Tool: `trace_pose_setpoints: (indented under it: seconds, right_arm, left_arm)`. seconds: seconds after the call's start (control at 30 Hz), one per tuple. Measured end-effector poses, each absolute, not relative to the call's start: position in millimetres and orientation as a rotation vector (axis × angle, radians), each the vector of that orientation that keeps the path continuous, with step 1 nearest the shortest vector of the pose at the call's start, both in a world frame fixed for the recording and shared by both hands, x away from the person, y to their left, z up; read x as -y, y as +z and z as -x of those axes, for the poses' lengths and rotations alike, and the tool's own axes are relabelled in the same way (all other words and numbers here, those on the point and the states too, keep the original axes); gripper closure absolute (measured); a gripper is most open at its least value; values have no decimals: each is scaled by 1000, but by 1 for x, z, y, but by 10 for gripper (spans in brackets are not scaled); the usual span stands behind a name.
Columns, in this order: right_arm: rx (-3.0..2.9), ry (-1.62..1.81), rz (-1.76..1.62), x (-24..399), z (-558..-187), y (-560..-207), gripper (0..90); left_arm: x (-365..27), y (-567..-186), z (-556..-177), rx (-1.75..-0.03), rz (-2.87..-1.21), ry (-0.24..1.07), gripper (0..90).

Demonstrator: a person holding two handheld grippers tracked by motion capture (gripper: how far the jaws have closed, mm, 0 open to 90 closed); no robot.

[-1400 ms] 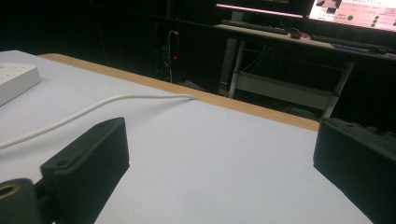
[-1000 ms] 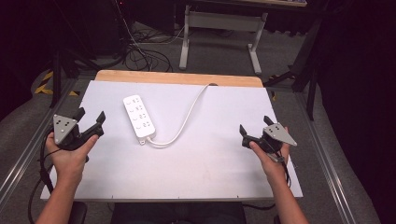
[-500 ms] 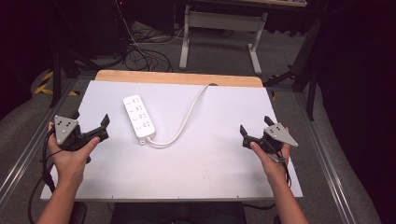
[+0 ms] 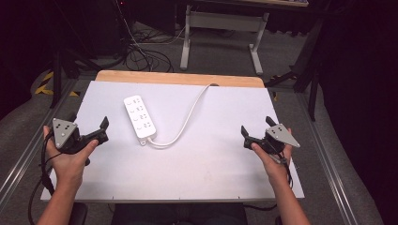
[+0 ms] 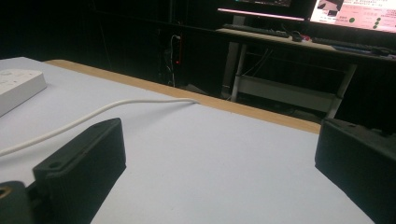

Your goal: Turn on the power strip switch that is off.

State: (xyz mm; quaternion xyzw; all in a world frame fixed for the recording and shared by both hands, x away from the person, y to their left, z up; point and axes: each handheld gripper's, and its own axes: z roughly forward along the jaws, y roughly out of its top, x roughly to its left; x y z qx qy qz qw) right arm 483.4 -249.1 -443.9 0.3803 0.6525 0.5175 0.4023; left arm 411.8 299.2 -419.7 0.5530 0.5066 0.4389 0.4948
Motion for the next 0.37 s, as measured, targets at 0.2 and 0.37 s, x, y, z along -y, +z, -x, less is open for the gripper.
trace_pose_setpoints:
  seconds: [0.2,0.37]
  right_arm:
    - [-1657,1305,-954,248,-484,-444,24]
    - [-1658,1303,-955,247,-484,-445,24]
  left_arm:
    - [-303,-420,-407,-1222,-1335,1064,1]
    - [-301,-421,-407,-1205,-1350,1081,1]
